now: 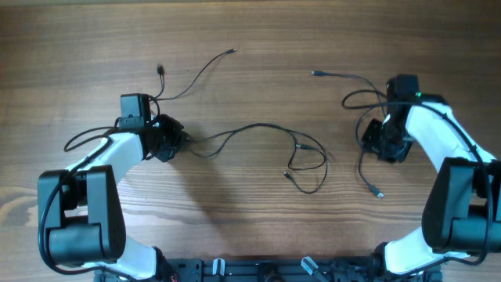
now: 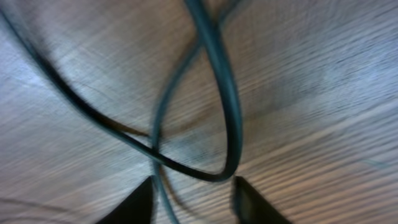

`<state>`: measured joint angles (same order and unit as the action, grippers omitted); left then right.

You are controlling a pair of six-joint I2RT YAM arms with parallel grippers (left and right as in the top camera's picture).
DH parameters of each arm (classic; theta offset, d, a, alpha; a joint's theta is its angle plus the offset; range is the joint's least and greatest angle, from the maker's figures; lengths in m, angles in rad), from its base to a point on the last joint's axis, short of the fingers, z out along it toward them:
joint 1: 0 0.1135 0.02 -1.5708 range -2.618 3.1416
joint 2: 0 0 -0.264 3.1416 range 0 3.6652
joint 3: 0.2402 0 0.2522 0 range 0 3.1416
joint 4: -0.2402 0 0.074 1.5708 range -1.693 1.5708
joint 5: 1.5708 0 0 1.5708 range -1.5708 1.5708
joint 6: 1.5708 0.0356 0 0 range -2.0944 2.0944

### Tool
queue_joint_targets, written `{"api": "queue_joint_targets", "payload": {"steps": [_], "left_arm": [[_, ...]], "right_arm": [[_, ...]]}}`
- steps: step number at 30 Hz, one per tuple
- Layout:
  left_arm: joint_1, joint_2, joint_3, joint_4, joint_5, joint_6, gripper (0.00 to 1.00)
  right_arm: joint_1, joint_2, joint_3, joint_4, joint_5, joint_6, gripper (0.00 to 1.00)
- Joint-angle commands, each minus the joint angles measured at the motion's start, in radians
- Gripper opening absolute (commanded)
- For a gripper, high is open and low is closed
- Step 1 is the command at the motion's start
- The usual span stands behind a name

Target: Untangle cables

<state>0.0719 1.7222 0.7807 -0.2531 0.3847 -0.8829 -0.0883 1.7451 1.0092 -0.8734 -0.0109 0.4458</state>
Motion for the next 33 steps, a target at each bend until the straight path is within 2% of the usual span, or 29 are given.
{"api": "queue_joint_targets", "payload": {"steps": [1,3,7,8,9,12,16,19,21,24,28,29,31,33], "left_arm": [[0.003,0.051,-0.042,-0.027,-0.159,0.012,0.10],[0.003,0.051,-0.042,-0.026,-0.159,0.012,0.11],[0.003,0.051,-0.042,-0.023,-0.159,0.012,0.12],[0.003,0.051,-0.042,-0.023,-0.159,0.012,0.12],[0.003,0.051,-0.042,-0.023,-0.159,0.012,0.12],[0.003,0.051,-0.042,-0.024,-0.159,0.012,0.13],[0.003,0.051,-0.042,-0.024,-0.159,0.012,0.13],[0.003,0.051,-0.042,-0.023,-0.159,0.012,0.14],[0.003,0.051,-0.042,-0.023,-0.176,0.012,0.14],[0.003,0.051,-0.042,-0.023,-0.181,0.012,0.14],[0.003,0.051,-0.042,-0.023,-0.181,0.012,0.14],[0.003,0.051,-0.042,-0.023,-0.181,0.012,0.15],[0.003,0.051,-0.042,-0.023,-0.181,0.012,0.15],[0.003,0.051,-0.042,-0.023,-0.182,0.012,0.15]], "right_arm": [[0.000,0.007,-0.076,0.062,-0.024,0.010,0.67],[0.003,0.007,-0.097,0.077,-0.035,0.009,0.71],[0.038,0.008,-0.141,0.088,-0.033,0.029,0.67],[0.051,0.008,-0.154,0.110,-0.034,0.030,0.58],[0.059,0.008,-0.166,0.135,-0.033,0.036,0.41],[0.065,0.007,-0.171,0.208,-0.035,0.051,0.06],[0.065,-0.034,-0.051,0.069,-0.085,0.041,0.05],[0.065,-0.140,0.053,-0.054,-0.193,-0.092,0.05],[0.065,-0.269,0.085,-0.050,-0.328,-0.162,0.05],[0.065,-0.391,0.085,0.029,-0.273,-0.157,0.05],[0.065,-0.443,0.085,0.138,-0.245,-0.158,0.05],[0.065,-0.436,0.084,0.157,-0.190,-0.158,0.05],[0.065,-0.424,0.084,0.183,-0.079,-0.158,0.13],[0.065,-0.401,0.083,0.220,0.041,-0.158,0.11]]}}
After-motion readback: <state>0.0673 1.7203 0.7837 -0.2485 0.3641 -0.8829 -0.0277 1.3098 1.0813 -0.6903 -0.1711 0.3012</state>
